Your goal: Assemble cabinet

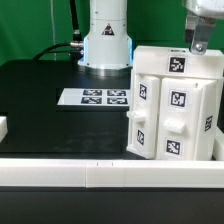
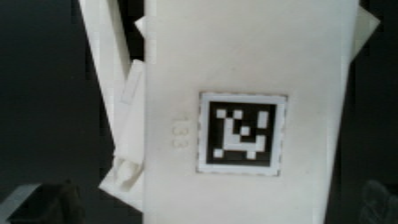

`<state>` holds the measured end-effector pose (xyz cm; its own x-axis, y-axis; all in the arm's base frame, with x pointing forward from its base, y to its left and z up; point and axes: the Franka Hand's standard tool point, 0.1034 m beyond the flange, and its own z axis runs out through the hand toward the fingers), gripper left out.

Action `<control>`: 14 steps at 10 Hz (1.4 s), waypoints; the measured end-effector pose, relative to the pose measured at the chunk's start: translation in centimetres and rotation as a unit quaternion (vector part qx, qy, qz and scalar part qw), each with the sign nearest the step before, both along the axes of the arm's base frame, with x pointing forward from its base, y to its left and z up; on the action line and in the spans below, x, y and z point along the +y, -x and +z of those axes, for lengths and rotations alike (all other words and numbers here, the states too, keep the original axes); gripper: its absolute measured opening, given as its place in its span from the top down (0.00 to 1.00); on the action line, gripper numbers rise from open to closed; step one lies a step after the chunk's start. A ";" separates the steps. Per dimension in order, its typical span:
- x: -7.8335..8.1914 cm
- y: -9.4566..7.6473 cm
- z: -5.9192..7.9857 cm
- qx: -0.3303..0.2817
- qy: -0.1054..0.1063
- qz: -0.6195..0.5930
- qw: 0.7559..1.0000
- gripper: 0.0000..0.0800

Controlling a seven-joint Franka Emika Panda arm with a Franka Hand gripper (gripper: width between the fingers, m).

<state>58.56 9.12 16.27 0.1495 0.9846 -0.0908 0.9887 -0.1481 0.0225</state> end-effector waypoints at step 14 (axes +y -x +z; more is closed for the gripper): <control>-1.0 0.0 -1.7 -0.029 -0.001 -0.336 0.941 0.30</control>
Offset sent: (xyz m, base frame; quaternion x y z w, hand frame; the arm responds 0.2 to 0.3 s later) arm 0.0066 0.0034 0.0001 -0.0229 0.0082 0.0223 0.9995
